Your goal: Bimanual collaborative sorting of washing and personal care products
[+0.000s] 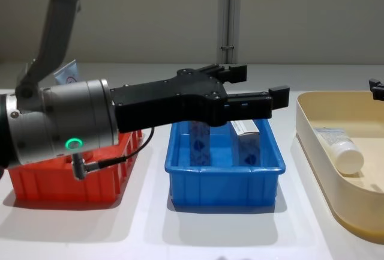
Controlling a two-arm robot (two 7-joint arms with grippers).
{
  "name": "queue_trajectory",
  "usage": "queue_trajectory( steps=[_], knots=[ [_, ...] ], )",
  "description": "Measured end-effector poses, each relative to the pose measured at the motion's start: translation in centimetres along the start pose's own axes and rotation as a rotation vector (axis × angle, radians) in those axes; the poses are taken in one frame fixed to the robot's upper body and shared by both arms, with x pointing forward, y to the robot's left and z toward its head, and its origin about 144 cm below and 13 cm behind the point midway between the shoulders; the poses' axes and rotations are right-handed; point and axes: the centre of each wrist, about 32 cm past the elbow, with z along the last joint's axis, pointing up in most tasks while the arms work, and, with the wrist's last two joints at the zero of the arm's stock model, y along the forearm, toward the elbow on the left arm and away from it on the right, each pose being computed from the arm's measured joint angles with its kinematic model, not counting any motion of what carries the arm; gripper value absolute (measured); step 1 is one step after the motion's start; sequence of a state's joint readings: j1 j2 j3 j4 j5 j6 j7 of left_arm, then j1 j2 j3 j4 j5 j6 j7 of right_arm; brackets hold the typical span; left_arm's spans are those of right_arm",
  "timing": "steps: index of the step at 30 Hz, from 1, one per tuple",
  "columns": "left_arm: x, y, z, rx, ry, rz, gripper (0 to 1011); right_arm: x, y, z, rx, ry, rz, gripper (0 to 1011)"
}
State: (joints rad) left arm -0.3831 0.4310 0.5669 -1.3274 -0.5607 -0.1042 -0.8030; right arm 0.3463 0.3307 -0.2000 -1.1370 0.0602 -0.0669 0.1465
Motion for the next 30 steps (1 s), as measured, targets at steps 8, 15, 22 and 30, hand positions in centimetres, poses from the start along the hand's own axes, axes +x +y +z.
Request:
queue_trajectory(
  steps=[8,15,22,30],
  knots=[
    [-0.1,1.2,-0.4,0.041,-0.028,0.122,1001,0.0,-1.5,0.2,0.029,-0.040,0.010,1001],
    [-0.2,2.3,-0.7,0.073,-0.055,0.221,1001,-0.3,-2.8,0.2,0.050,-0.065,0.027,1001],
    [-0.3,3.3,-0.9,0.103,-0.084,0.316,1001,-0.8,-4.3,0.2,0.063,-0.081,0.051,1001],
    [-0.4,4.4,-1.2,0.134,-0.120,0.423,1001,-1.4,-5.6,0.0,0.069,-0.087,0.075,1001]
  ],
)
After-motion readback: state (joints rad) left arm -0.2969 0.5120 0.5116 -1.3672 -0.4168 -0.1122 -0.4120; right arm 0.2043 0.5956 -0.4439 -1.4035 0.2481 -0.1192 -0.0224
